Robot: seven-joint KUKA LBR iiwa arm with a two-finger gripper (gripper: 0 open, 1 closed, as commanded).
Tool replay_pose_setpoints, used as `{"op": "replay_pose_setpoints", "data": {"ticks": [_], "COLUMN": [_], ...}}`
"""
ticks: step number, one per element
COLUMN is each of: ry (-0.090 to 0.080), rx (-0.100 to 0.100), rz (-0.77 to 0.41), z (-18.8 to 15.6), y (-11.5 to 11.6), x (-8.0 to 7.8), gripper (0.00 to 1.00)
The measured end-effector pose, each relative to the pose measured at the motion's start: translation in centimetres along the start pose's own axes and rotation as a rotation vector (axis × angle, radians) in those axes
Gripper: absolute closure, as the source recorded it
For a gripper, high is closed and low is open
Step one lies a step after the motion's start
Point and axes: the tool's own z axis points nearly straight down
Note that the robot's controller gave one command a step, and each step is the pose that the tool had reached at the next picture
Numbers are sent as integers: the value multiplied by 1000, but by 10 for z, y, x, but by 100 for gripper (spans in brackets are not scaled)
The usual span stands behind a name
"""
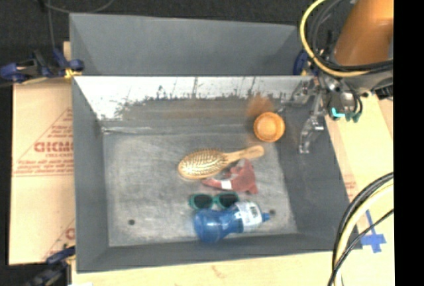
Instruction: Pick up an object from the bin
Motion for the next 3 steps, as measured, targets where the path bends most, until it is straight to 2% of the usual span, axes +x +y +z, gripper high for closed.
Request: {"op": "replay_pose_setpoints", "data": {"ticks": [1,2,3], "ry": [-8,-10,-2], "rx": [2,2,-1], "rz": [-3,-107,-212], "z": [-5,60,64], "y": [0,30,59], "x": [-2,11,26], "gripper": [0,0,0]}}
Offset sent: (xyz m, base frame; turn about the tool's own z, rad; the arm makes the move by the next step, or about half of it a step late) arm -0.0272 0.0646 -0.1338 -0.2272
